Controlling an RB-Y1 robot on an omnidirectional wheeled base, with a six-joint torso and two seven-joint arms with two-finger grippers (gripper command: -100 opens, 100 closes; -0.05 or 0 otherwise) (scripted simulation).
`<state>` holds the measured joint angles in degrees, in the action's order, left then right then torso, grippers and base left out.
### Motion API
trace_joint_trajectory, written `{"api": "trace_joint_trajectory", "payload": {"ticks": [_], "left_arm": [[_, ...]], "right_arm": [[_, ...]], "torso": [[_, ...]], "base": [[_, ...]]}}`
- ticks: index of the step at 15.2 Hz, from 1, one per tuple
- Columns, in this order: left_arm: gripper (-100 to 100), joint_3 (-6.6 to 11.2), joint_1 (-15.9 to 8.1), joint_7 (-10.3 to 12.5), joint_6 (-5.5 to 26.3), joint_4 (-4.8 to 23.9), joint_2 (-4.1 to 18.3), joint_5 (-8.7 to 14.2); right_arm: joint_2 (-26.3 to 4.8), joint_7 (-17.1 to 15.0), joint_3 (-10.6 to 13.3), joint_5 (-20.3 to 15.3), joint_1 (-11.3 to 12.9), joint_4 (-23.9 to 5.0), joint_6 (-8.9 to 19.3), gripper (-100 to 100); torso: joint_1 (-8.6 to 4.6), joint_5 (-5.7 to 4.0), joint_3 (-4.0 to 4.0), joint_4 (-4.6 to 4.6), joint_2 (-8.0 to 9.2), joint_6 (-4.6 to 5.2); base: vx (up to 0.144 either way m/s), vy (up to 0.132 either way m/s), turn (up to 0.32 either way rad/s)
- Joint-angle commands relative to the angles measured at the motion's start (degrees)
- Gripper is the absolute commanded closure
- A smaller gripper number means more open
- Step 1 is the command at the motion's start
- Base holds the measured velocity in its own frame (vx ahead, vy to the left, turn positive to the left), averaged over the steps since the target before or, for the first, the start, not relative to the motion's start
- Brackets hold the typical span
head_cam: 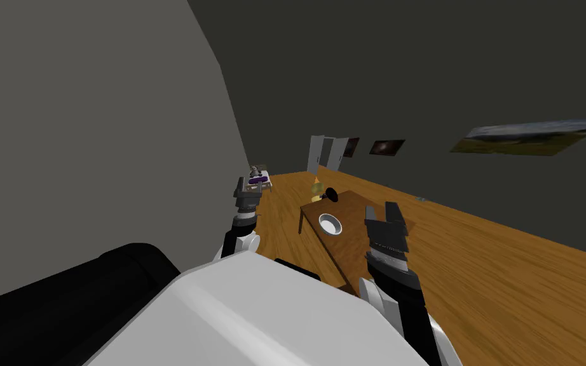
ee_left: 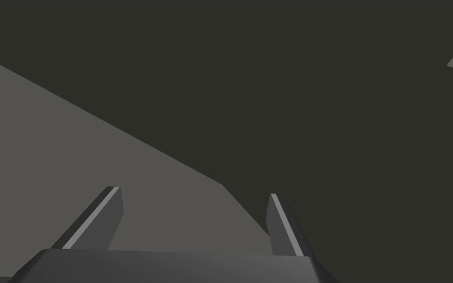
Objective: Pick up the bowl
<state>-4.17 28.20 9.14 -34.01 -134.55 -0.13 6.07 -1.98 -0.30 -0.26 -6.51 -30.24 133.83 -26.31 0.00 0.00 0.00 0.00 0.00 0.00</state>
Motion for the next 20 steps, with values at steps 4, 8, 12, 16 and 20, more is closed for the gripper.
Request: {"api": "trace_joint_trajectory", "payload": {"ticks": [4,8,12,16,20], "left_arm": [[0,0.00,0.00,0.00,0.00,0.00,0.00,0.00],[0,0.00,-0.01,0.00,0.00,0.00,0.00,0.00],[0,0.00,-0.01,0.00,0.00,0.00,0.00,0.00],[0,0.00,0.00,0.00,0.00,0.00,0.01,0.00],[0,0.00,0.00,0.00,0.00,0.00,0.00,0.00]], "right_arm": [[-4.57,1.75,-0.44,-0.31,-2.01,-2.26,0.85,-100],[-9.04,5.01,-1.16,-0.88,-5.64,-6.50,2.45,-100],[-11.30,7.12,-1.57,-1.26,-7.95,-9.28,3.50,-100],[-13.53,9.50,-1.98,-1.68,-10.49,-12.42,4.69,-100],[-16.79,13.44,-2.52,-2.39,-14.62,-17.66,6.66,-100]], "torso": [[-0.07,-0.01,-0.04,-0.02,-0.08,-0.03],[-0.15,-0.03,-0.14,-0.06,-0.24,-0.06],[-0.13,-0.03,-0.15,-0.06,-0.26,-0.05],[-0.08,-0.02,-0.16,-0.07,-0.27,-0.04],[-0.02,-0.01,-0.15,-0.06,-0.25,-0.05]], "base": [[0.023,-0.010,0.192],[0.058,-0.025,0.379],[0.051,-0.024,0.336],[0.046,-0.018,0.331],[0.045,-0.008,0.370]]}}
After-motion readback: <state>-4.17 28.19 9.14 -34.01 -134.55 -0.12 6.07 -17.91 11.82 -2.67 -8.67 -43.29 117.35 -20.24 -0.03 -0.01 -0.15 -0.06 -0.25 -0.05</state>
